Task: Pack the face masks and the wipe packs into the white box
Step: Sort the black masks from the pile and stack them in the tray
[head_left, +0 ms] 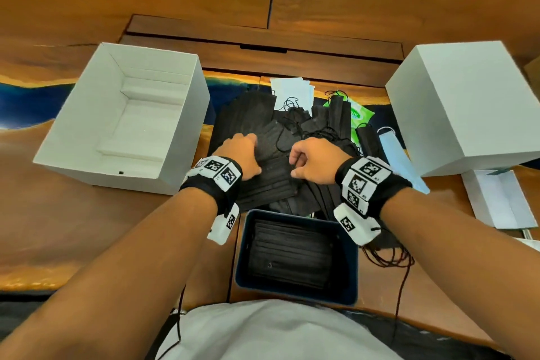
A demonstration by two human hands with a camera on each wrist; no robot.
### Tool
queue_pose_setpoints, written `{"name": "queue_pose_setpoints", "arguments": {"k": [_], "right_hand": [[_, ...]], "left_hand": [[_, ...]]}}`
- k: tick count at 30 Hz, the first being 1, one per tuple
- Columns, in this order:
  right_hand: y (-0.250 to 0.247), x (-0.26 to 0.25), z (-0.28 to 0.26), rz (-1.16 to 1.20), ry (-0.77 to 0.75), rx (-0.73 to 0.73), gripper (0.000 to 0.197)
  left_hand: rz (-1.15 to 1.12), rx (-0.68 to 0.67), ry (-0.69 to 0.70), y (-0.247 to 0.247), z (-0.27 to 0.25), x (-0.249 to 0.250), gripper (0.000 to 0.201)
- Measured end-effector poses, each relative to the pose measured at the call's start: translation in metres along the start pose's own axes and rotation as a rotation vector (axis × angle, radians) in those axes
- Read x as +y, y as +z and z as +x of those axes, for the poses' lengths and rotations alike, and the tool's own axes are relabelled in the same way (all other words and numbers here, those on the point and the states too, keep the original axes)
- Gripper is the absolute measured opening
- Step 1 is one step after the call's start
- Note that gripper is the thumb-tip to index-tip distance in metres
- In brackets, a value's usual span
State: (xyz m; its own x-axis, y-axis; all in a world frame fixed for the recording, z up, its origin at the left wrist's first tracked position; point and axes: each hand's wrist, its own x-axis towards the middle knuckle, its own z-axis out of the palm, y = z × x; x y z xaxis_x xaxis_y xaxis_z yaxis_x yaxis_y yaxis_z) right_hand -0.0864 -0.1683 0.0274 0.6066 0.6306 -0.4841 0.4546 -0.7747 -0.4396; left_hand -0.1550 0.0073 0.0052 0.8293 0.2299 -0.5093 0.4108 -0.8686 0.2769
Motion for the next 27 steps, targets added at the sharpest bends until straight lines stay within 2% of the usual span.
{"name": "queue_pose_setpoints", "arguments": {"k": [3,7,9,12,14,17,21,23,25,27], "right_hand": [[0.011,-0.005,0.019,-0.185,-0.07,-0.011,0.037],[0.03,-0.016,0.036,-0.426,-0.167,-0.035,0.065],[0.035,-0.014,0.046,-0.48,-0.171,-0.052,0.059],[0.026,-0.009,0.055,-0.35,-0.12,-0.095,0.031],[0.007,-0.007,0.064,-0.333,-0.102,-0.105,0.025],[-0.024,-0.01,0.081,-0.387,-0.101,-0.074,0.026],[-0.03,-0.024,0.095,-0.525,-0.191,-0.013,0.031],[-0.024,-0.029,0.096,-0.523,-0.229,0.015,0.042],[-0.021,-0.03,0.095,-0.492,-0.27,-0.036,0.056],[-0.021,-0.034,0.092,-0.515,-0.301,-0.107,0.053]], "left_hand": [[-0.031,-0.011,-0.108,0.007,0.013,-0.013,0.078],[-0.146,0.053,-0.124,0.008,0.025,-0.02,0.066],[-0.183,0.065,-0.102,0.005,0.031,-0.023,0.06],[-0.205,0.034,-0.074,0.0,0.037,-0.027,0.043],[-0.223,0.017,-0.06,-0.004,0.04,-0.03,0.03],[-0.269,0.014,-0.014,-0.007,0.041,-0.03,0.02],[-0.404,-0.047,-0.026,-0.008,0.037,-0.031,0.041],[-0.349,-0.113,-0.002,-0.009,0.035,-0.032,0.042],[-0.24,-0.113,0.053,-0.011,0.033,-0.034,0.033],[-0.235,-0.061,0.099,-0.017,0.033,-0.034,0.019]]}}
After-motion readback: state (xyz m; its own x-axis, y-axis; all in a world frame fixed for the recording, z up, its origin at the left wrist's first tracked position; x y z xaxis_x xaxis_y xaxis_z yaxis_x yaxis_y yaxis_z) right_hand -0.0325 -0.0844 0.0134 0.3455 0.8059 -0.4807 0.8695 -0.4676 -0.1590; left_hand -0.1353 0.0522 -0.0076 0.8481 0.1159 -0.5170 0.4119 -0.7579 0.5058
